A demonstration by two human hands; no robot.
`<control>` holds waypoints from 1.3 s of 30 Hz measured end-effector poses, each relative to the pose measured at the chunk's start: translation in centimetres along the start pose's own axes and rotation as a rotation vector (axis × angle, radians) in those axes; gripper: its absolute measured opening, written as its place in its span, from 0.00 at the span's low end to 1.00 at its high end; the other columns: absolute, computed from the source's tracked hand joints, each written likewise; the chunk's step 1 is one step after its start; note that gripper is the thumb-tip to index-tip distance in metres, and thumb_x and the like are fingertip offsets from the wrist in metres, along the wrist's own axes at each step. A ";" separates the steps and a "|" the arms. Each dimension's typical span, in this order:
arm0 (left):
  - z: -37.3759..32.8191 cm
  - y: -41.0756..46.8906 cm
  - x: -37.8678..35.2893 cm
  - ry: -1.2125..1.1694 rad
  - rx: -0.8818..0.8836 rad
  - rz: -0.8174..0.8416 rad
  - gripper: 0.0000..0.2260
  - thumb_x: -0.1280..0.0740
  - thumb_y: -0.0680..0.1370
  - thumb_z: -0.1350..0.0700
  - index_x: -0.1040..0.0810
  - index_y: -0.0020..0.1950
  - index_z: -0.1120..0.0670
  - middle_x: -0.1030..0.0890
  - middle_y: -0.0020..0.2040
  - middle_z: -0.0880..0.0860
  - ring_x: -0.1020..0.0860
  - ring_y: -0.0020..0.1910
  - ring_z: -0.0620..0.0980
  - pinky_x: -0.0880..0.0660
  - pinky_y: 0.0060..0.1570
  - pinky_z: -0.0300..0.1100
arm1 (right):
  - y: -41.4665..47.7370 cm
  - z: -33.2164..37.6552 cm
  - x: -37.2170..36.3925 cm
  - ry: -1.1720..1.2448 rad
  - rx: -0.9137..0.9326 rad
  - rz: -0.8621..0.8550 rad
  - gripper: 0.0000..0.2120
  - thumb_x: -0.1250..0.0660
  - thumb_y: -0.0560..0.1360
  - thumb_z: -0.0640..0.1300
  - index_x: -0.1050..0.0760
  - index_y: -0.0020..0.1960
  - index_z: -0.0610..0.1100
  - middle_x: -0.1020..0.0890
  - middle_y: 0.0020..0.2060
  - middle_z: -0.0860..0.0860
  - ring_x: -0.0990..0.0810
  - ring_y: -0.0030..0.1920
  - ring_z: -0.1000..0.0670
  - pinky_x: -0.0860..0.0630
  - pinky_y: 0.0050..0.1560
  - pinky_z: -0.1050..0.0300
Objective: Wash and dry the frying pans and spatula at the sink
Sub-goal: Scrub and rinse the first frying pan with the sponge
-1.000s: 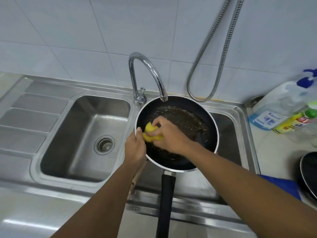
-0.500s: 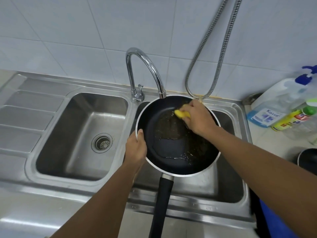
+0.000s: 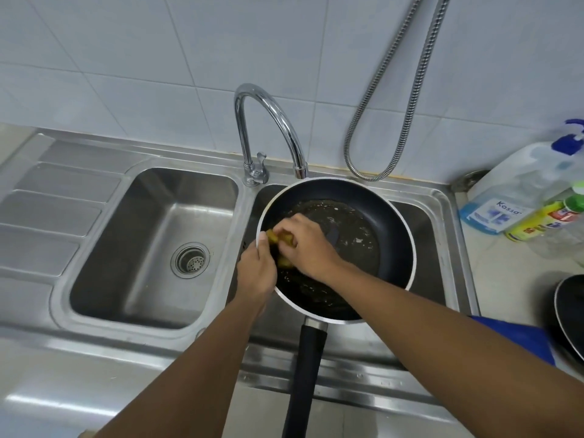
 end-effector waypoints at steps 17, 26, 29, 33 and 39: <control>-0.4 1.8 2.0 -0.036 0.059 -0.082 0.29 0.51 0.85 0.40 0.22 0.68 0.59 0.18 0.61 0.58 0.20 0.61 0.59 0.25 0.66 0.60 | -5.1 0.0 6.3 -0.262 -0.239 0.506 0.07 0.22 0.67 0.43 0.16 0.37 0.54 0.16 0.42 0.58 0.18 0.45 0.56 0.23 0.46 0.66; -0.4 2.0 1.9 -0.066 0.080 -0.014 0.27 0.49 0.86 0.41 0.21 0.66 0.58 0.17 0.58 0.56 0.19 0.59 0.56 0.24 0.65 0.58 | 0.2 -3.8 12.3 -0.749 -0.312 0.108 0.07 0.29 0.78 0.42 0.19 0.52 0.39 0.23 0.53 0.41 0.21 0.46 0.41 0.21 0.50 0.47; -1.0 2.1 1.6 -0.027 0.041 0.007 0.26 0.50 0.86 0.42 0.19 0.63 0.57 0.17 0.56 0.55 0.19 0.58 0.54 0.24 0.65 0.57 | 3.2 -4.2 11.4 -0.584 -0.219 -0.002 0.10 0.33 0.81 0.44 0.19 0.59 0.40 0.27 0.53 0.43 0.23 0.52 0.40 0.26 0.54 0.48; -1.2 2.5 1.0 0.006 0.010 0.039 0.25 0.50 0.86 0.41 0.19 0.55 0.55 0.16 0.51 0.54 0.19 0.54 0.53 0.23 0.62 0.58 | 5.4 -1.9 8.7 -0.235 -0.185 -0.117 0.12 0.31 0.81 0.45 0.23 0.63 0.46 0.32 0.55 0.49 0.29 0.53 0.49 0.29 0.59 0.52; -1.3 2.5 0.6 -0.002 -0.020 0.077 0.24 0.50 0.86 0.42 0.19 0.56 0.55 0.16 0.51 0.55 0.18 0.53 0.53 0.22 0.61 0.58 | 5.7 1.9 4.9 -0.094 -0.088 -0.209 0.09 0.34 0.81 0.45 0.25 0.60 0.43 0.32 0.56 0.50 0.27 0.52 0.52 0.25 0.57 0.54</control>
Point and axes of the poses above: each hand's wrist, its own y-axis towards the middle knuckle, its own x-axis out of the back of the hand, z = x × y, the point moved 4 cm from there along y, towards the middle knuckle
